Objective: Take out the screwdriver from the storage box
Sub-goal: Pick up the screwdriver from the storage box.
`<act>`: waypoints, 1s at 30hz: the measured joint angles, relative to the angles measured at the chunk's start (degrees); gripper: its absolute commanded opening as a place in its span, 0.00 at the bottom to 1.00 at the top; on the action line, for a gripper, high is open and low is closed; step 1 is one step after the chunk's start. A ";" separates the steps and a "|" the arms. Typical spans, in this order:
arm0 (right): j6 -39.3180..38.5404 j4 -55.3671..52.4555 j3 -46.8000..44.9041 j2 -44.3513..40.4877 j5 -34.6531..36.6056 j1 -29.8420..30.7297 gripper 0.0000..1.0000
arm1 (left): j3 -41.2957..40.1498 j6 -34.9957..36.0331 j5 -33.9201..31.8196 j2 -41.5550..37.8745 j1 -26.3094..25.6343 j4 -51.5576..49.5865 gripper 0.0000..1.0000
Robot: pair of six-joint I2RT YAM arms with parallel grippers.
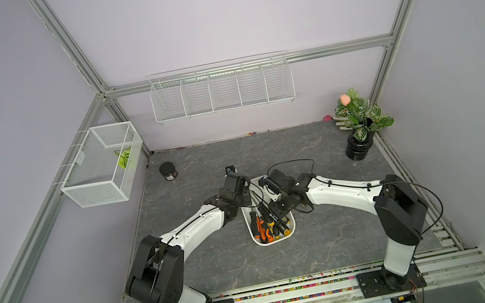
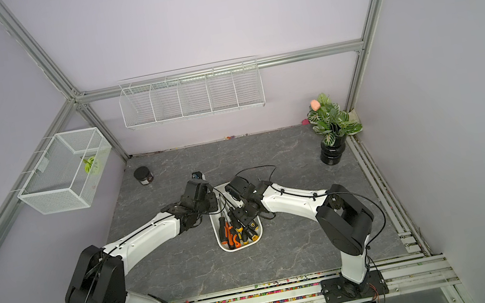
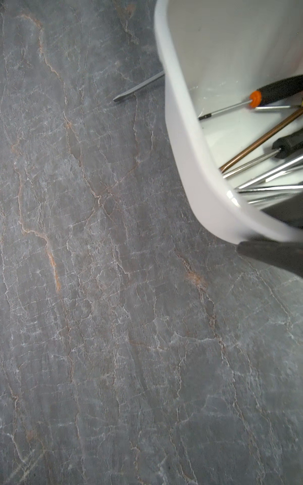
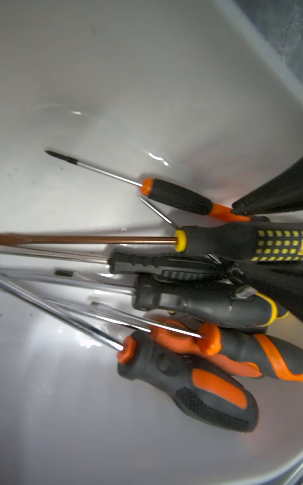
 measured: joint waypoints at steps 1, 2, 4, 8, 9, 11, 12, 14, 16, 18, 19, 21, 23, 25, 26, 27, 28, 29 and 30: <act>-0.15 0.02 0.70 0.72 -0.22 -0.17 0.37 | 0.00 0.00 0.00 -0.02 0.00 0.00 0.00; -0.26 0.04 1.29 1.31 -0.46 -0.28 0.37 | 0.00 0.00 0.00 -0.02 0.00 -0.02 0.00; -0.61 0.09 2.75 2.91 -0.92 -0.46 0.37 | 0.00 0.00 0.00 -0.04 0.00 -0.07 0.00; -1.03 0.15 4.72 5.60 -1.31 -0.55 0.37 | 0.00 0.04 0.00 -0.37 0.00 -0.33 0.00; -1.14 0.11 5.16 6.08 -1.36 -0.57 0.37 | 0.00 0.04 -0.11 -0.39 0.00 -0.66 0.00; -1.29 -0.13 5.73 6.51 -1.33 -0.59 0.37 | 0.00 0.02 -0.02 -0.42 0.02 -0.76 0.00; -1.44 -0.28 5.84 6.58 -1.31 -0.61 0.37 | 0.00 0.02 -0.09 -0.42 0.00 -0.76 0.00; -1.68 -0.76 6.05 6.58 -1.20 -0.68 0.37 | 0.00 0.04 -0.04 -0.42 0.00 -0.70 0.00; -2.08 -1.11 6.05 6.58 -1.18 -0.76 0.37 | 0.00 0.04 -0.04 -0.42 0.00 -0.72 0.00; -2.51 -1.55 6.05 6.58 -1.14 -0.85 0.37 | 0.00 0.04 -0.02 -0.42 0.00 -0.70 0.00; -2.73 -1.75 6.05 6.58 -1.03 -0.90 0.37 | 0.00 0.04 -0.02 -0.42 -0.07 -0.72 0.00; -3.23 -2.32 6.12 6.58 -0.92 -0.90 0.37 | 0.00 0.02 0.00 -0.42 -0.20 -0.70 0.00; -3.91 -3.10 6.23 6.58 -0.72 -0.90 0.36 | 0.00 0.02 0.00 -0.42 -0.28 -0.66 0.00; -4.55 -4.15 6.40 6.58 -0.55 -0.90 0.36 | 0.00 0.02 0.04 -0.42 -0.35 -0.66 0.00; -4.74 -4.50 6.47 6.58 -0.52 -0.90 0.36 | 0.00 0.00 0.04 -0.42 -0.37 -0.63 0.00; -5.09 -4.87 6.56 6.58 -0.52 -0.90 0.35 | 0.00 0.00 0.04 -0.42 -0.37 -0.61 0.00; -5.38 -5.29 6.67 6.60 -0.52 -0.90 0.35 | 0.00 0.00 0.09 -0.42 -0.37 -0.61 0.00; -5.53 -5.62 6.78 6.60 -0.50 -0.90 0.35 | 0.00 -0.02 0.09 -0.42 -0.37 -0.61 0.00; -5.75 -5.90 6.88 6.64 -0.48 -0.90 0.34 | 0.00 -0.02 0.13 -0.42 -0.37 -0.59 0.00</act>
